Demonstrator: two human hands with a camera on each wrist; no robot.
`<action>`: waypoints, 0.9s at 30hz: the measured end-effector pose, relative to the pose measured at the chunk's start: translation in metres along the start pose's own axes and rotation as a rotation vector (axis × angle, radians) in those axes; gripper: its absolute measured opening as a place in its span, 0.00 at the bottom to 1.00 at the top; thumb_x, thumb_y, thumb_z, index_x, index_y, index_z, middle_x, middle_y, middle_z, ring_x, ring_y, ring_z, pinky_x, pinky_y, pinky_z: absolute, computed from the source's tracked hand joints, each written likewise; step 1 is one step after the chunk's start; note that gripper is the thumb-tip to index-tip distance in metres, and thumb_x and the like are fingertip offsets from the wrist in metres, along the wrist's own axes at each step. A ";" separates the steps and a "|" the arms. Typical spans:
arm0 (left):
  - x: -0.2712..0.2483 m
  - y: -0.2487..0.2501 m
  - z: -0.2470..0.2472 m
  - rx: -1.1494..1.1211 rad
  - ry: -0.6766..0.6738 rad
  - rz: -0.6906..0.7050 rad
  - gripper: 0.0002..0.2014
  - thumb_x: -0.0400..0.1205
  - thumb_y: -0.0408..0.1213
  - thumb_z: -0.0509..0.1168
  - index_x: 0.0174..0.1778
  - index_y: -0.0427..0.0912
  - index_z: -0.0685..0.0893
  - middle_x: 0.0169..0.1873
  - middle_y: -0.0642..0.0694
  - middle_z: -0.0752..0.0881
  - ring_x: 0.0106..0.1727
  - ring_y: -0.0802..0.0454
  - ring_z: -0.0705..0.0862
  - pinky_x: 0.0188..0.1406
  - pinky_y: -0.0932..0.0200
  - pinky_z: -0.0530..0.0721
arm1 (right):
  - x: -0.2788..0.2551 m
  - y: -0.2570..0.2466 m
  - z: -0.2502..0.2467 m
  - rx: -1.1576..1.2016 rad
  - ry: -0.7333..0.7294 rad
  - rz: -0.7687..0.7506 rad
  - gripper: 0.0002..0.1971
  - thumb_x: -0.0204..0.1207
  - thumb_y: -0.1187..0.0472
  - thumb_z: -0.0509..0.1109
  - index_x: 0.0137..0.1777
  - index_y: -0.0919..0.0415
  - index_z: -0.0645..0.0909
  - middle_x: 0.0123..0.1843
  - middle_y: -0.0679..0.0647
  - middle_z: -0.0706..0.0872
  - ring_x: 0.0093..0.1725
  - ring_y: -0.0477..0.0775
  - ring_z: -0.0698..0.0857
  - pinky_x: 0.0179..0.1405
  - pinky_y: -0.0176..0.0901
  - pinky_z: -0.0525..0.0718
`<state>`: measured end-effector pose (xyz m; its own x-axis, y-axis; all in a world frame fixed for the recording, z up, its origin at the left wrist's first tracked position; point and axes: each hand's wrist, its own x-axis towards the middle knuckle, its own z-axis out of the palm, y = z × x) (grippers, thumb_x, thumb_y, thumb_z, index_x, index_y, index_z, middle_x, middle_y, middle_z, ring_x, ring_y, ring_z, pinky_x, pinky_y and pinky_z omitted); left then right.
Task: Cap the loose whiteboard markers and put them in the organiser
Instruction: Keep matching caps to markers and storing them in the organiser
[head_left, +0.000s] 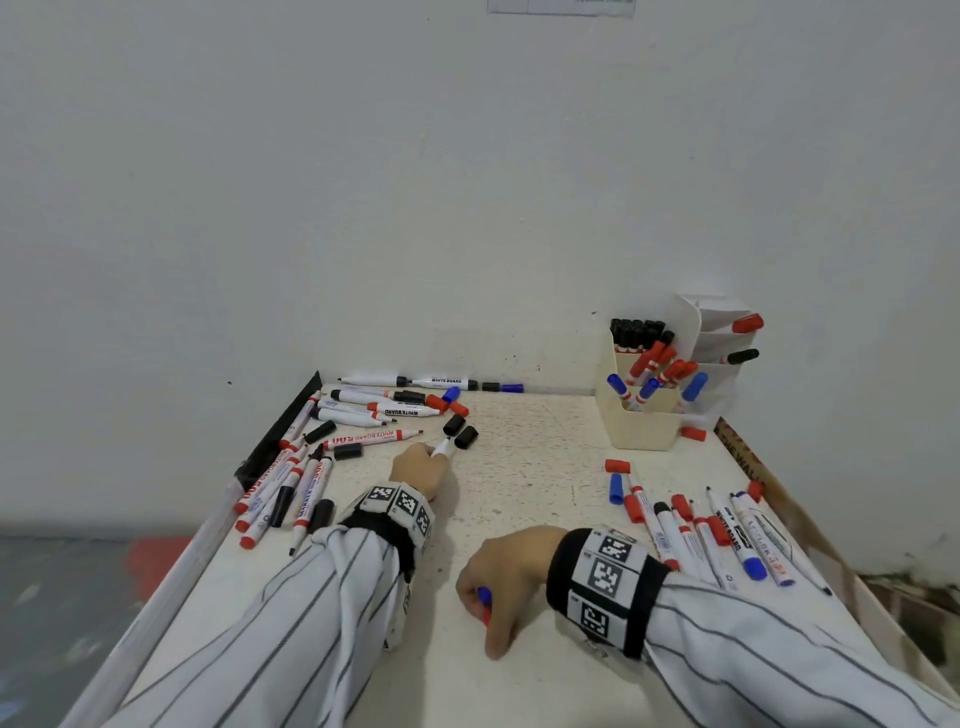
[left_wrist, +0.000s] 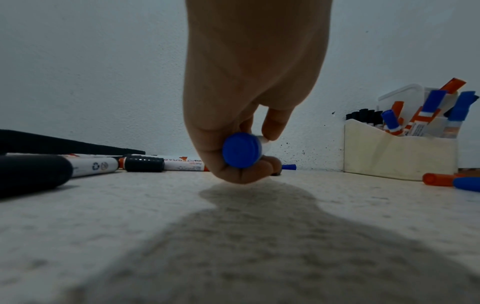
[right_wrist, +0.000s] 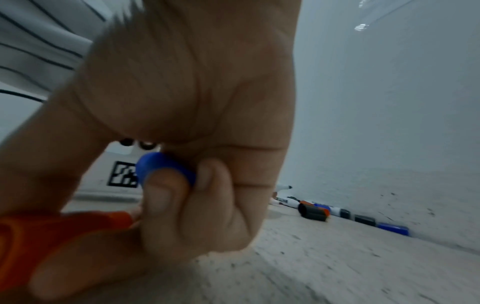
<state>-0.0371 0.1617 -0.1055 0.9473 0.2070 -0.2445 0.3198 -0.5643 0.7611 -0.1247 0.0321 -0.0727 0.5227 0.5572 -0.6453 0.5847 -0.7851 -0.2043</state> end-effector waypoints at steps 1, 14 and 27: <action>-0.002 0.000 0.000 0.000 -0.004 0.003 0.15 0.83 0.36 0.55 0.60 0.35 0.80 0.47 0.38 0.83 0.42 0.45 0.79 0.39 0.57 0.77 | 0.002 0.002 -0.001 0.049 -0.010 0.008 0.13 0.67 0.52 0.77 0.44 0.56 0.78 0.40 0.48 0.82 0.36 0.48 0.76 0.31 0.39 0.74; -0.007 0.005 0.007 -0.004 -0.031 0.051 0.14 0.84 0.36 0.54 0.58 0.35 0.81 0.51 0.37 0.83 0.47 0.42 0.81 0.44 0.54 0.79 | -0.010 0.107 -0.037 0.405 0.610 0.458 0.10 0.79 0.63 0.64 0.57 0.60 0.69 0.56 0.58 0.79 0.50 0.55 0.78 0.48 0.42 0.76; -0.006 0.010 0.018 0.106 -0.089 0.175 0.18 0.84 0.44 0.60 0.66 0.39 0.79 0.60 0.39 0.83 0.51 0.47 0.80 0.46 0.57 0.77 | -0.041 0.182 -0.017 0.367 0.546 0.913 0.14 0.81 0.62 0.62 0.65 0.64 0.75 0.59 0.57 0.82 0.60 0.55 0.81 0.55 0.39 0.77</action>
<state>-0.0393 0.1405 -0.1069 0.9850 0.0301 -0.1699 0.1464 -0.6675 0.7301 -0.0293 -0.1287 -0.0714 0.9157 -0.2946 -0.2733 -0.3275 -0.9412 -0.0830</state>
